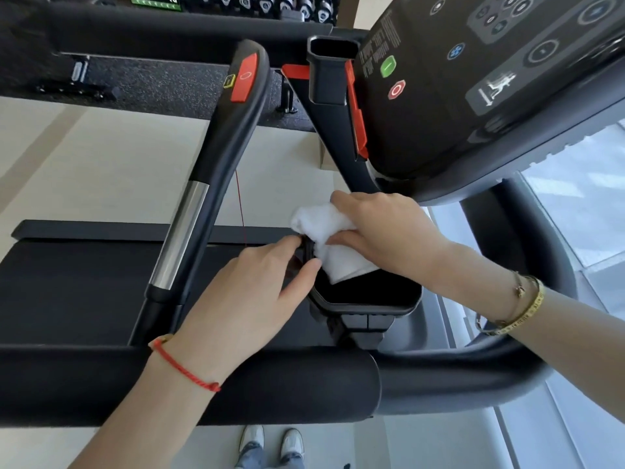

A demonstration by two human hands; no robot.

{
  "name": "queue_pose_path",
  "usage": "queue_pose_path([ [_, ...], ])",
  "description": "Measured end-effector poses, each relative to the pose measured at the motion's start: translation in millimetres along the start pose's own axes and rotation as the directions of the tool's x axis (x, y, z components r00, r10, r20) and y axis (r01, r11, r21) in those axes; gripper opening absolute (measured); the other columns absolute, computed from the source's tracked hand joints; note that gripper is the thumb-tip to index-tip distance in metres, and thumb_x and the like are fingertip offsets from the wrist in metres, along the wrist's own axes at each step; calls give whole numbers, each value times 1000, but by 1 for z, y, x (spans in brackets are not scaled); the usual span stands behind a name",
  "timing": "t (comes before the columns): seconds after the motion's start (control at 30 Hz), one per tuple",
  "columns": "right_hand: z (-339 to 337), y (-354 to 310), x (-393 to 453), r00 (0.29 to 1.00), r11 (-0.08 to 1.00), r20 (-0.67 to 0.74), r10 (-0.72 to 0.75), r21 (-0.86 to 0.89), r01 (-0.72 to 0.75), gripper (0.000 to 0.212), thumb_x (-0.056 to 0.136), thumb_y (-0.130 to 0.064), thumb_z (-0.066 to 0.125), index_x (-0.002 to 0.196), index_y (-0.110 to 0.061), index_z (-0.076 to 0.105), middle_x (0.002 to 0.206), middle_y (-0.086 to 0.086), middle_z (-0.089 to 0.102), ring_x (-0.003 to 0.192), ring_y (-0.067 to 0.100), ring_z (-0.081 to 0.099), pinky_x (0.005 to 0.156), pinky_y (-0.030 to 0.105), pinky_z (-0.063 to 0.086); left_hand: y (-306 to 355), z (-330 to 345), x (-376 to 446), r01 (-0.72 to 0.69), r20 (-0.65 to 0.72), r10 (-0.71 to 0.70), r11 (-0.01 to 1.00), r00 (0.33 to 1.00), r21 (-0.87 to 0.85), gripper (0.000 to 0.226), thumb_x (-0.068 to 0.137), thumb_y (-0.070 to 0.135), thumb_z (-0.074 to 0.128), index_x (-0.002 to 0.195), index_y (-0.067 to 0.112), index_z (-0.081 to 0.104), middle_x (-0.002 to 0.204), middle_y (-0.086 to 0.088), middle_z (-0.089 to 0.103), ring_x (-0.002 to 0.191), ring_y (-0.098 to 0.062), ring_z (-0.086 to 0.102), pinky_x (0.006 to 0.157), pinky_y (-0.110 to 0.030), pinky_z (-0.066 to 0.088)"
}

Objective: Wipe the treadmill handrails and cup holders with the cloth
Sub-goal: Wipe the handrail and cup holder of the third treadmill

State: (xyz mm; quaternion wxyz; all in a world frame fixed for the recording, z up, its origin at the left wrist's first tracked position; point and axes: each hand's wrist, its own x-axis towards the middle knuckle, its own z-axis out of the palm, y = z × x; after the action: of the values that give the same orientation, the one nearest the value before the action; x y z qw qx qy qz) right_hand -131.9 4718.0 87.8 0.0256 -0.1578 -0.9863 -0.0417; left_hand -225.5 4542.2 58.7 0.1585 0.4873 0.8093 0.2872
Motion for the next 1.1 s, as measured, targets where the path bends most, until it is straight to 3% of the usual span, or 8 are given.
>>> queue_pose_path([
  [0.27, 5, 5, -21, 986, 981, -54, 156, 126, -148, 41, 92, -47, 56, 111, -12, 47, 107, 7, 59, 97, 29, 58, 66, 32, 33, -3, 1, -1, 1, 1, -1, 999, 1000, -42, 43, 90, 60, 35, 116, 33, 56, 90, 7, 69, 84, -16, 66, 76, -41, 55],
  [0.43, 2, 7, -31, 966, 955, -28, 255, 163, -248, 38, 93, -43, 57, 111, -11, 48, 107, 7, 60, 88, 31, 58, 67, 30, 28, -1, 0, -1, -3, -17, 2, 999, 1000, -52, 43, 91, 59, 37, 118, 34, 58, 91, 11, 69, 85, -12, 66, 78, -40, 55],
  [0.53, -1, 10, -44, 921, 897, 45, 386, 216, -387, 40, 92, -49, 56, 101, -12, 43, 87, 3, 55, 73, 23, 43, 61, 33, 31, 0, 0, -1, -16, -16, 15, 998, 1000, -55, 50, 90, 59, 36, 126, 31, 58, 93, 11, 69, 87, -11, 66, 80, -39, 56],
  [0.63, -2, 13, -62, 870, 830, 147, 471, 261, -493, 47, 89, -58, 52, 95, -12, 43, 73, -6, 44, 64, 13, 42, 50, 26, 28, -1, 1, -1, -31, -5, 31, 999, 999, -29, 55, 91, 60, 35, 132, 29, 55, 95, 11, 69, 90, -11, 66, 81, -39, 55],
  [0.87, -6, 9, -65, 835, 800, 255, 488, 251, -545, 46, 90, -54, 55, 72, -17, 34, 74, -4, 44, 64, 8, 42, 49, 25, 26, -2, 2, 0, -43, -1, 43, 999, 999, 11, 55, 93, 58, 33, 134, 27, 53, 94, 6, 69, 92, -20, 65, 82, -42, 54],
  [0.93, -4, 7, -53, 842, 805, 243, 481, 258, -535, 44, 92, -46, 57, 76, -9, 38, 76, -4, 42, 69, 14, 46, 53, 28, 27, -2, 1, -1, -42, 1, 42, 999, 999, 12, 56, 93, 57, 34, 136, 27, 52, 98, 6, 70, 95, -20, 65, 84, -42, 53],
  [1.03, -2, 5, -37, 855, 799, 185, 485, 304, -519, 36, 95, -35, 55, 106, -1, 47, 97, 12, 57, 93, 32, 55, 67, 30, 33, -1, 1, -1, -36, 8, 36, 999, 999, 5, 58, 93, 58, 34, 138, 26, 51, 101, 4, 70, 99, -20, 65, 87, -42, 53],
  [1.1, -3, 6, -39, 847, 780, 196, 494, 331, -531, 39, 94, -36, 56, 111, -2, 46, 100, 12, 57, 88, 29, 51, 67, 31, 33, -1, 0, -2, -43, 8, 43, 999, 999, 9, 57, 93, 58, 34, 137, 26, 52, 97, 4, 70, 95, -21, 65, 86, -42, 53],
])
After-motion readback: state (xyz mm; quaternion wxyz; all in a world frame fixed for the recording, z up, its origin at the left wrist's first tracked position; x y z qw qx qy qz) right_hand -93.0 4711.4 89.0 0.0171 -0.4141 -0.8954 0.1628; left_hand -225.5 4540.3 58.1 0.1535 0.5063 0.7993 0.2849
